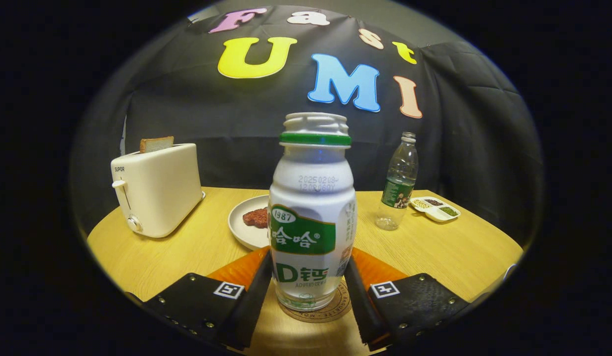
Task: Take the bottle from table, then pour the juice into the cup, finally place the bottle on the coaster
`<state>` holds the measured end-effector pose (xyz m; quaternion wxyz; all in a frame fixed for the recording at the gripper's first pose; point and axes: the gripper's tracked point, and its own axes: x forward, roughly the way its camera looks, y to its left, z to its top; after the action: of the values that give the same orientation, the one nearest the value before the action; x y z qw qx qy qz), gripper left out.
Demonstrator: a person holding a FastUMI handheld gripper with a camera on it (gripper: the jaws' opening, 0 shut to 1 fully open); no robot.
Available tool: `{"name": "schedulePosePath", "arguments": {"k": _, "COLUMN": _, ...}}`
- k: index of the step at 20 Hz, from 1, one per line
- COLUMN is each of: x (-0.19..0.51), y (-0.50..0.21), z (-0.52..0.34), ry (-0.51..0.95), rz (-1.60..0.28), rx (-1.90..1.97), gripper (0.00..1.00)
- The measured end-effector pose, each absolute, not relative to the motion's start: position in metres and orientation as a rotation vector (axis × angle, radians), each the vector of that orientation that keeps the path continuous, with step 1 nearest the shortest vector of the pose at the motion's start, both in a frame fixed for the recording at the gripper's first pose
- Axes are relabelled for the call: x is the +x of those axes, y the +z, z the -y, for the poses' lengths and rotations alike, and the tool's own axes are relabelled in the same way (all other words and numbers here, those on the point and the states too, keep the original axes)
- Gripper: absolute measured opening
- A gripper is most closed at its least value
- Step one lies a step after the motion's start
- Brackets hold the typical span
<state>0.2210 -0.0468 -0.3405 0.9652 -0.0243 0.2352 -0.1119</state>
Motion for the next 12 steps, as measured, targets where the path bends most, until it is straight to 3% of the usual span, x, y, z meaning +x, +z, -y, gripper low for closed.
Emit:
{"name": "schedulePosePath", "arguments": {"k": 6, "x": 0.214, "y": -0.341, "z": 0.05, "ry": -0.23, "rz": -0.483, "rx": -0.047, "gripper": 0.86}}
{"name": "schedulePosePath", "arguments": {"k": 12, "x": 0.209, "y": -0.328, "z": 0.045, "ry": -0.206, "rz": -0.454, "rx": -0.045, "gripper": 0.87}}
